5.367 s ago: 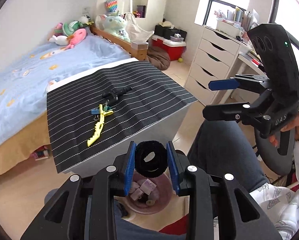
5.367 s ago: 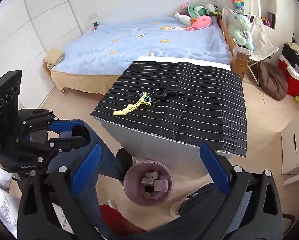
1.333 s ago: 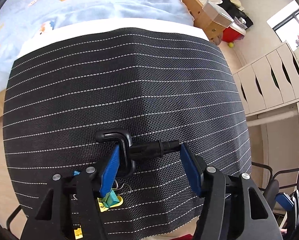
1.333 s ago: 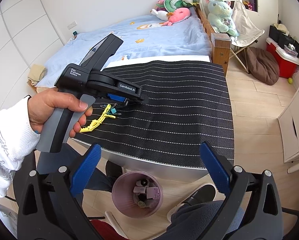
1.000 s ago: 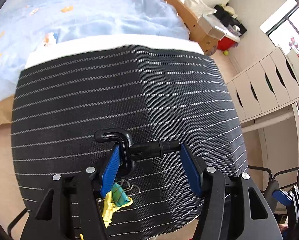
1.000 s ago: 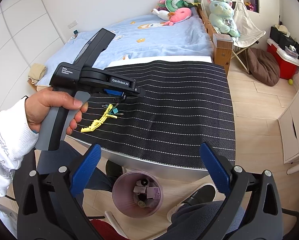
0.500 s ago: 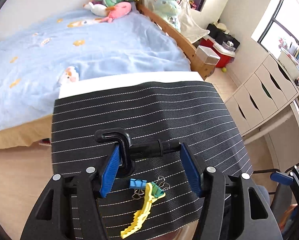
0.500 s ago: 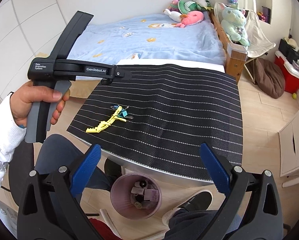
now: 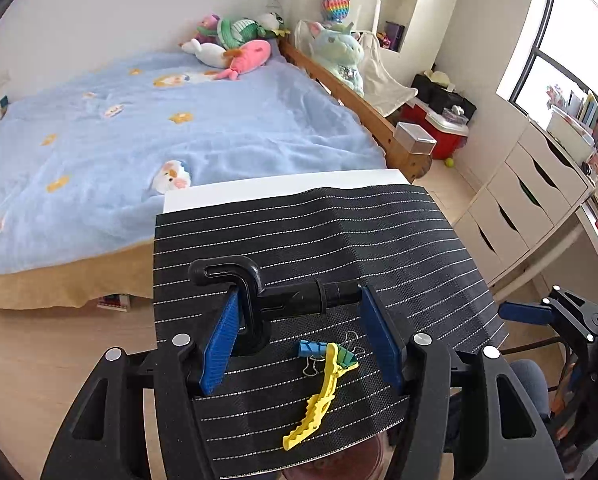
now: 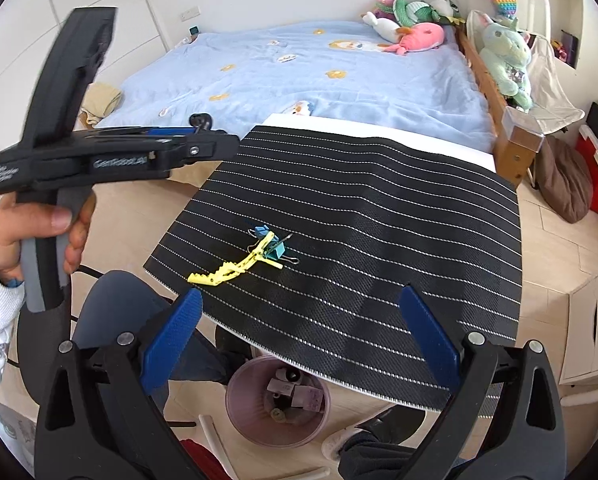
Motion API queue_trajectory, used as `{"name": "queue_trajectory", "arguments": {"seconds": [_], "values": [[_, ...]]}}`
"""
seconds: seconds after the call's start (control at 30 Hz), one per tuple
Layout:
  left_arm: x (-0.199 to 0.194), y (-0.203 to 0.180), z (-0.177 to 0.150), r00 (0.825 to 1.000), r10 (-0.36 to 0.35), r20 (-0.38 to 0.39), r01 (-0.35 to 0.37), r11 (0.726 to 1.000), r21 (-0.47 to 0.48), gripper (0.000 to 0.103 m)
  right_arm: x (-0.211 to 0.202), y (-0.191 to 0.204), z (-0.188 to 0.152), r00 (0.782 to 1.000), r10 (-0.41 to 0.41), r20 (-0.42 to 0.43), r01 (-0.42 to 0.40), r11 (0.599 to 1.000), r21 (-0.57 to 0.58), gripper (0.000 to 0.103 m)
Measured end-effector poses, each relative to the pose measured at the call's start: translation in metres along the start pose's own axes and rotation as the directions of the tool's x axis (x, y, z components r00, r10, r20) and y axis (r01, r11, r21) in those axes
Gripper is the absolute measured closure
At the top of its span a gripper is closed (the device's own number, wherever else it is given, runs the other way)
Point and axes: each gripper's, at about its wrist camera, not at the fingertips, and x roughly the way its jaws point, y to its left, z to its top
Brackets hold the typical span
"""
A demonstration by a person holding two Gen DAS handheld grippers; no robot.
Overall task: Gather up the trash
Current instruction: 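Lift the black hook-shaped clip off the mat with the left gripper, then grasp the blue binder clip with the right gripper while the left gripper holds the black clip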
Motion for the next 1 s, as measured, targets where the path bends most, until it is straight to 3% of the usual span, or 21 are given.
{"name": "queue_trajectory", "arguments": {"seconds": [0.17,0.43,0.57,0.8,1.0], "values": [[-0.006,0.010,-0.008,1.000,0.011,0.014,-0.011,1.000,-0.018,0.044,0.026,-0.008,0.012,0.998,0.013,-0.061,-0.010,0.999,0.053,0.006],[-0.008,0.028,-0.027,1.000,0.009,0.011,-0.009,0.998,-0.068,0.044,0.061,-0.029,0.029,0.985,0.131,-0.115,-0.099,0.964,0.247,0.006],[-0.007,0.033,-0.034,1.000,0.005,0.007,-0.005,0.996,-0.086,0.044,0.078,-0.031,0.034,0.976,0.163,-0.145,-0.115,0.949,0.294,0.026],[-0.006,0.041,-0.041,1.000,0.000,0.002,0.001,0.995,-0.102,0.044,0.097,-0.037,0.031,0.953,0.260,-0.159,-0.182,0.904,0.386,0.052],[-0.005,0.044,-0.045,1.000,-0.003,-0.004,0.002,0.994,-0.113,0.044,0.106,-0.039,0.033,0.945,0.291,-0.148,-0.206,0.883,0.422,0.074]]}}
